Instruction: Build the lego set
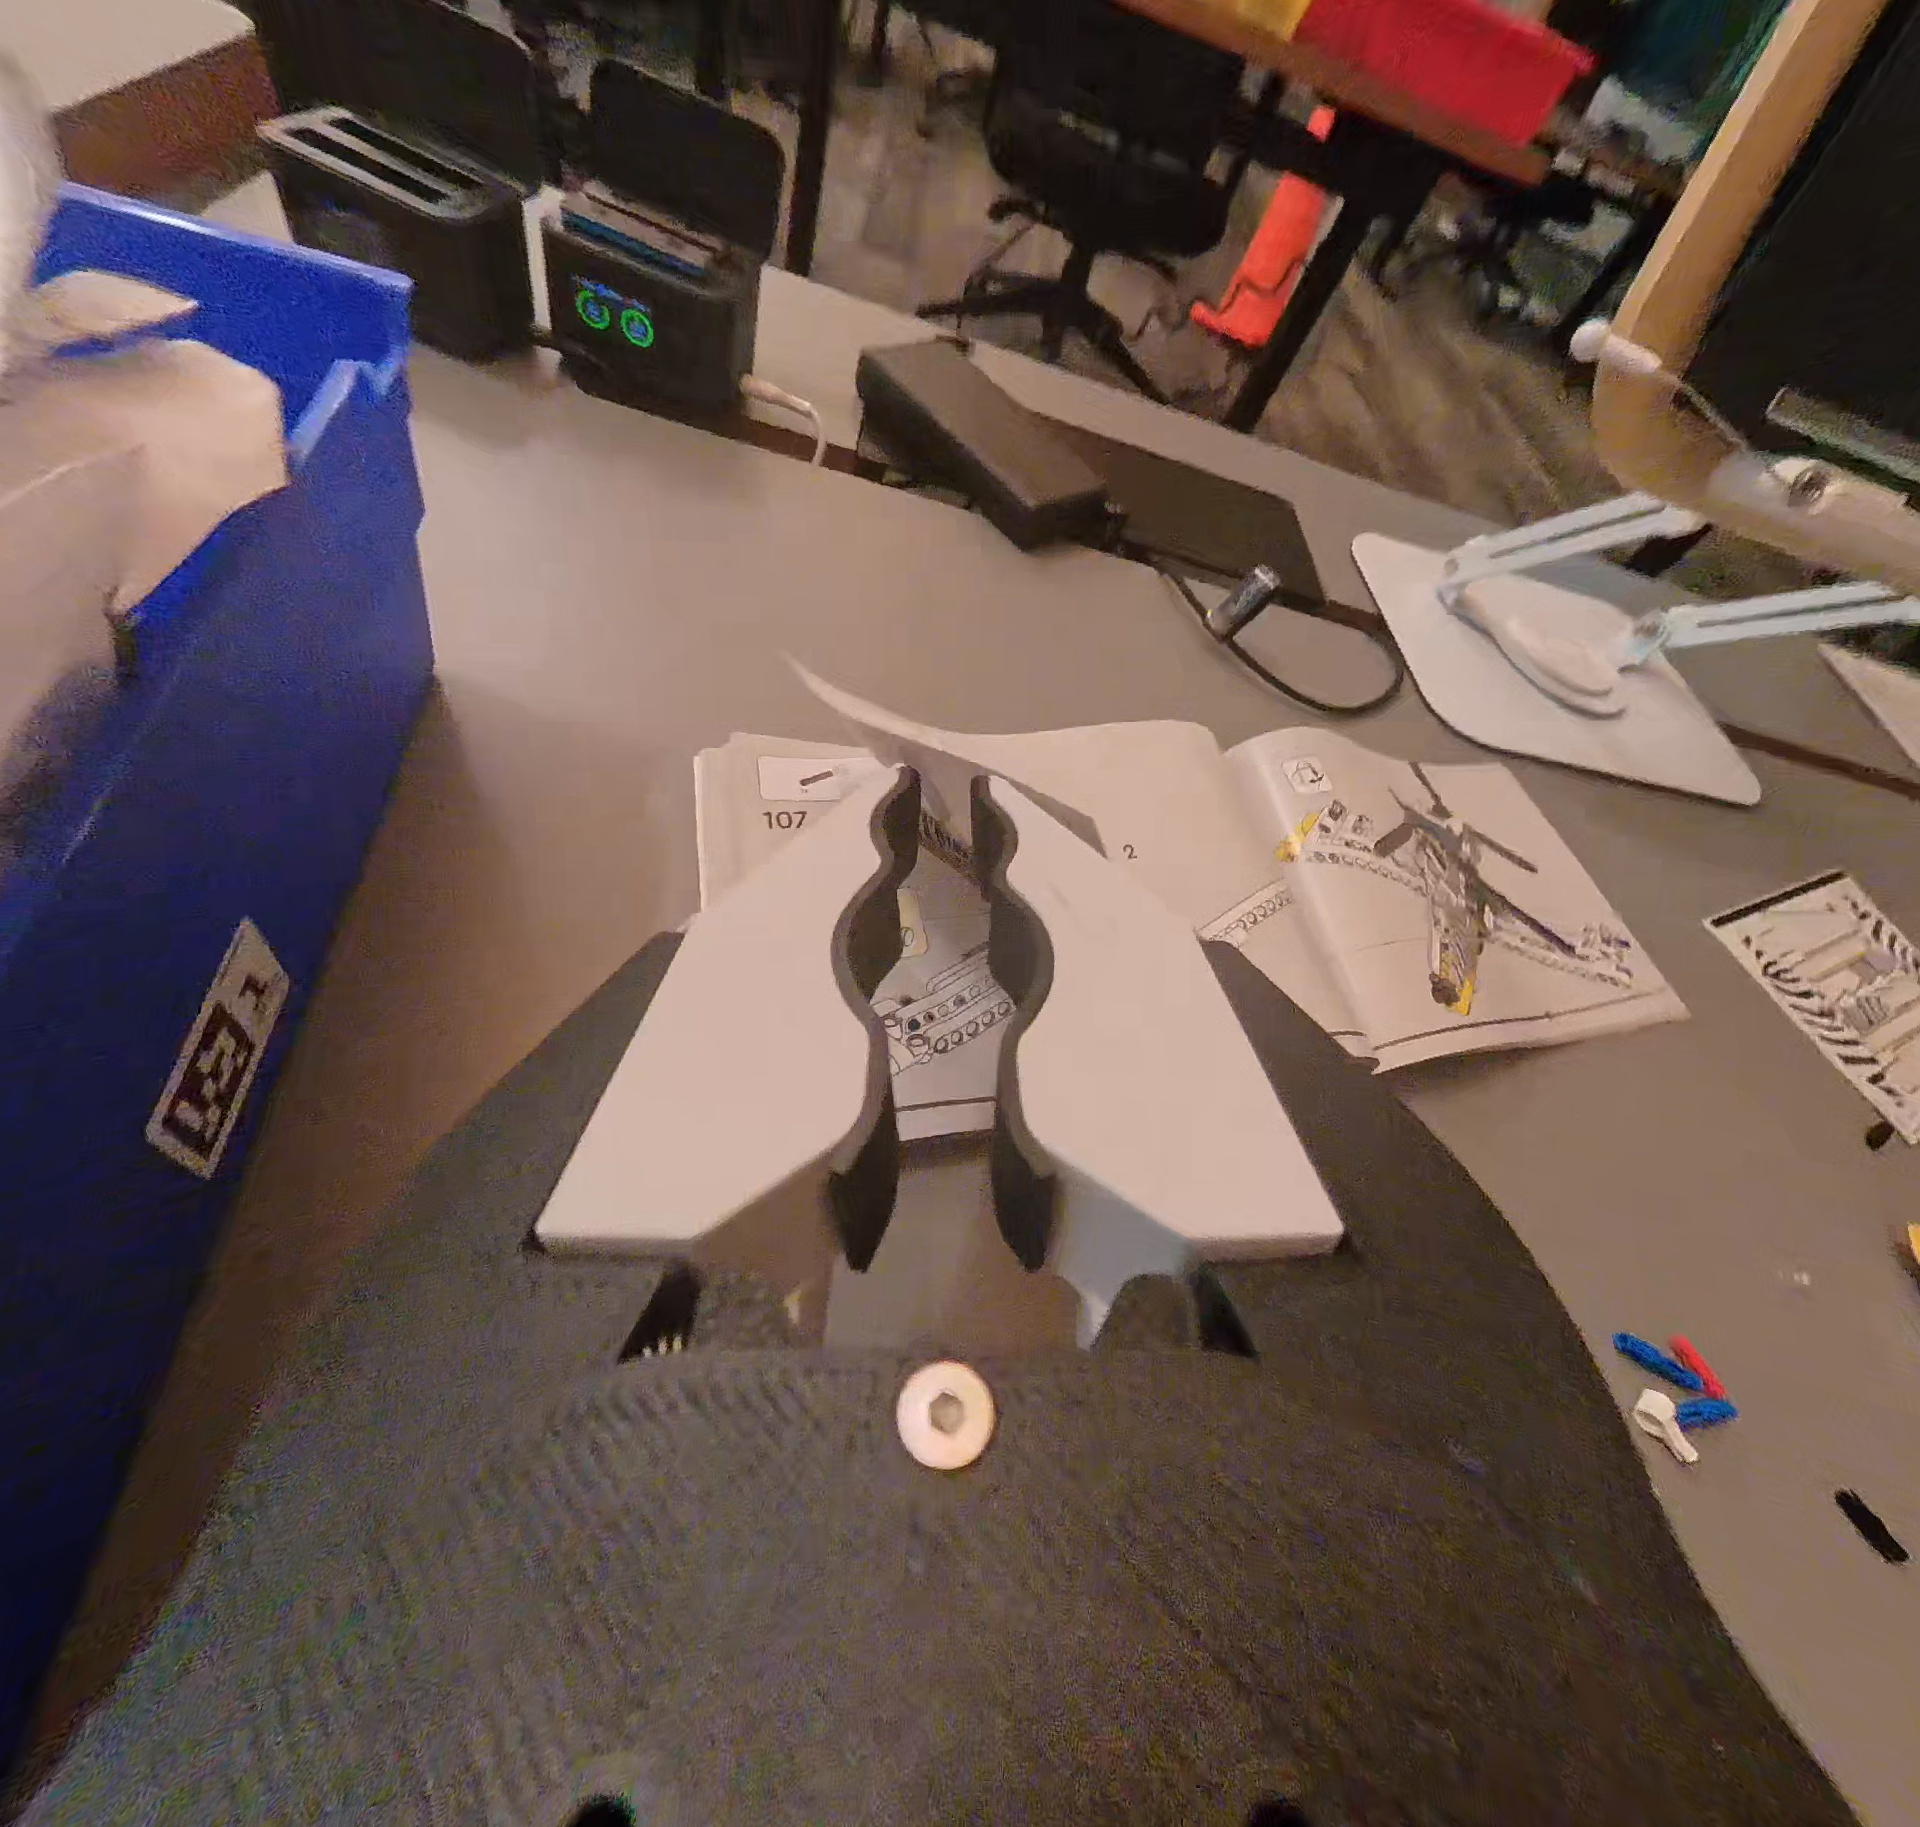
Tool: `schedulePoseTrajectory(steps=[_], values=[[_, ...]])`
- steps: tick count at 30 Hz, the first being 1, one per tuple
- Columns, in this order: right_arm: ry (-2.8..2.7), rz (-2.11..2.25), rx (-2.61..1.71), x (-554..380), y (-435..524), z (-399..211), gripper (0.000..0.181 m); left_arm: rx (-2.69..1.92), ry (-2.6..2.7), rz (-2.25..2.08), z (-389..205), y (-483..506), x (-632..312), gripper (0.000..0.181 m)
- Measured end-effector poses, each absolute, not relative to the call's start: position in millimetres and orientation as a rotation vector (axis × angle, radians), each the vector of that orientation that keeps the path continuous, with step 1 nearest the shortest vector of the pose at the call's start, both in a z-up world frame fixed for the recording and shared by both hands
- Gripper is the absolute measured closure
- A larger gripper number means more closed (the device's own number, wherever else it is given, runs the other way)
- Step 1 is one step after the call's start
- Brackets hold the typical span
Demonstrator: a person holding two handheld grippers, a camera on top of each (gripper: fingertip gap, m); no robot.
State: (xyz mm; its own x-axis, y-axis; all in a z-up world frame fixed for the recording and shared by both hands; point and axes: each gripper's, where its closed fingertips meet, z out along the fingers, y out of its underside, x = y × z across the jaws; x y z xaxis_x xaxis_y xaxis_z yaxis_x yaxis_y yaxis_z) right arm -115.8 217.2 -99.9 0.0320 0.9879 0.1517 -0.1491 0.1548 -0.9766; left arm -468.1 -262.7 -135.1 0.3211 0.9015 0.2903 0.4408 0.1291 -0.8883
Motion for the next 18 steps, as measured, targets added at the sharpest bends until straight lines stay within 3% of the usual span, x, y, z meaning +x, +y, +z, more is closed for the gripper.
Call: schedulePoseTrajectory(steps=[10,18], values=[[-1.189,1.100,-1.000,-121.3,215.1,-104.5,0.169,-1.407,-1.147,0.750,-132.5,-277.9,-437.6,0.181],[-1.200,1.029,-0.998,-122.2,214.1,-107.2,0.172,-1.375,-1.139,0.649,-133.1,-272.9,-437.0,0.180]])
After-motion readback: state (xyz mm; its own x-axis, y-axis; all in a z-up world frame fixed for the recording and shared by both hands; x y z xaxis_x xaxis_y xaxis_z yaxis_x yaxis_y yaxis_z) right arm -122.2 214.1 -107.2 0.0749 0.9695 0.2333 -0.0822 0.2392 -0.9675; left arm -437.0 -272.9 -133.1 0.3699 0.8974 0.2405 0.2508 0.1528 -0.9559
